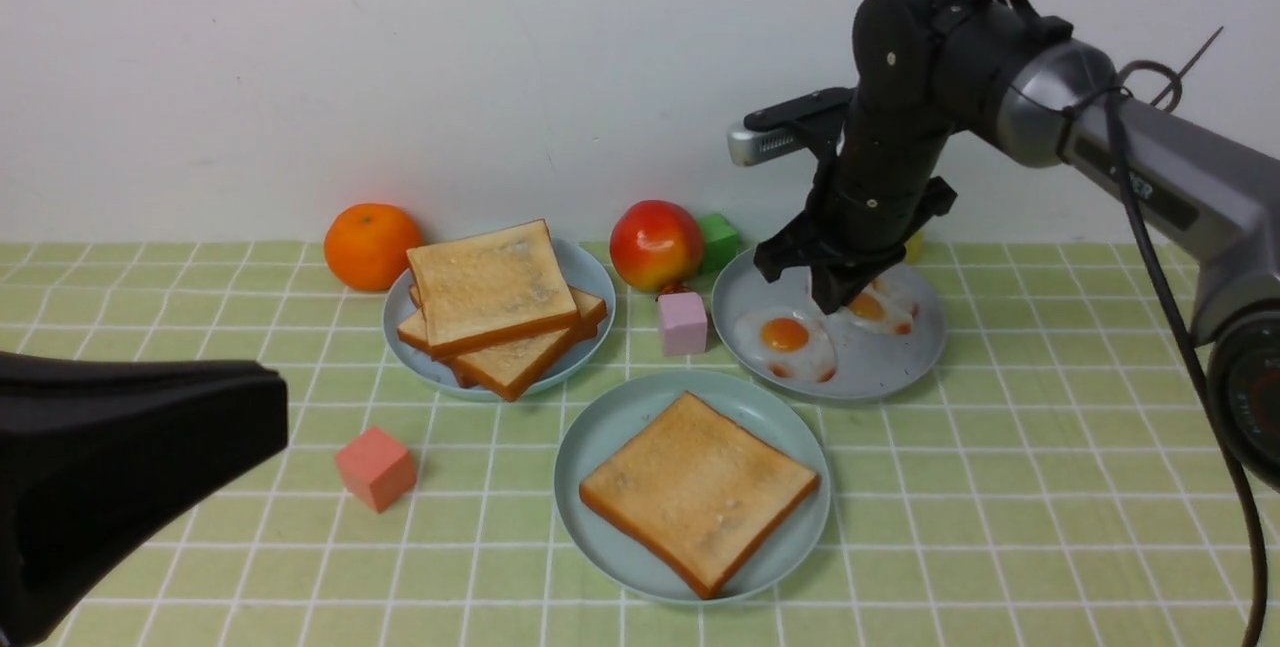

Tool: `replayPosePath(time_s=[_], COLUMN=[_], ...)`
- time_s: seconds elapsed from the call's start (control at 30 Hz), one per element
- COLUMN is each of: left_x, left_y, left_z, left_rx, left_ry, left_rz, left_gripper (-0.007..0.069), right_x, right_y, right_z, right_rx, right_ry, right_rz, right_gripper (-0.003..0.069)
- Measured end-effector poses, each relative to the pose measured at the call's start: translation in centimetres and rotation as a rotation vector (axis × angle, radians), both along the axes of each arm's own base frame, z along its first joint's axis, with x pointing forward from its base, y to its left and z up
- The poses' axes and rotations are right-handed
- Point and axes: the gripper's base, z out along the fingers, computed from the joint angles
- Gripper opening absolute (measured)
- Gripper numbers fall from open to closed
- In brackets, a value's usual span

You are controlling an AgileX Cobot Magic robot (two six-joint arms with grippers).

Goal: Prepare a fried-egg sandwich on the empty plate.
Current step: Use the right arm to place the fried egg on the slice of bread in the middle

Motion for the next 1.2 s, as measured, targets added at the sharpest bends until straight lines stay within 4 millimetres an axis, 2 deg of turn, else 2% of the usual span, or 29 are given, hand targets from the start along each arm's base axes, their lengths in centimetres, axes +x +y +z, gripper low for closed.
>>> replayPosePath(time_s=[0.2, 0.33, 0.43, 0.6, 0.77, 0.8, 0.83, 0.87, 1.0, 1.2], left_x=[0.0, 0.0, 0.0, 0.0, 0.0, 0.0, 0.0, 0.0, 0.0, 0.0], left_y=[0.0, 0.0, 0.0, 0.0, 0.0, 0.0, 0.0, 0.0, 0.0, 0.0], left_z=[0.0, 0.0, 0.0, 0.0, 0.0, 0.0, 0.0, 0.0, 0.0, 0.0], left_rx=[0.001, 0.004, 0.005, 0.006, 0.009, 0.009, 0.009, 0.009, 0.009, 0.009], left_ry=[-0.001, -0.003, -0.004, -0.005, -0.008, -0.008, -0.008, -0.008, -0.008, -0.008], left_rz=[0.0, 0.002, 0.002, 0.003, 0.004, 0.004, 0.004, 0.004, 0.004, 0.004], left_gripper=[0.0053, 0.0055, 0.0057, 0.0059, 0.0061, 0.0061, 0.006, 0.006, 0.006, 0.0066], right_x=[-0.8, -2.1, -3.4, -8.5, -13.7, -13.9, -15.4, -15.8, -16.9, -15.7], right_y=[0.0, 1.0, 1.9, 5.3, 8.5, 8.7, 9.7, 10.2, 11.7, 12.2], right_z=[2.7, 4.8, 5.6, 6.3, 5.3, 5.2, 4.2, 3.7, 1.6, -0.7], right_rx=[0.018, 0.035, 0.037, 0.017, -0.013, -0.015, -0.028, -0.03, -0.007, -0.032], right_ry=[-0.046, -0.079, -0.08, -0.032, 0.043, 0.046, 0.074, 0.076, 0.055, -0.027], right_rz=[0.005, 0.023, 0.041, 0.13, 0.206, 0.21, 0.232, 0.248, 0.262, 0.245], right_gripper=[0.0046, 0.0046, 0.0046, 0.0046, 0.0046, 0.0046, 0.0046, 0.0046, 0.0046, 0.0046])
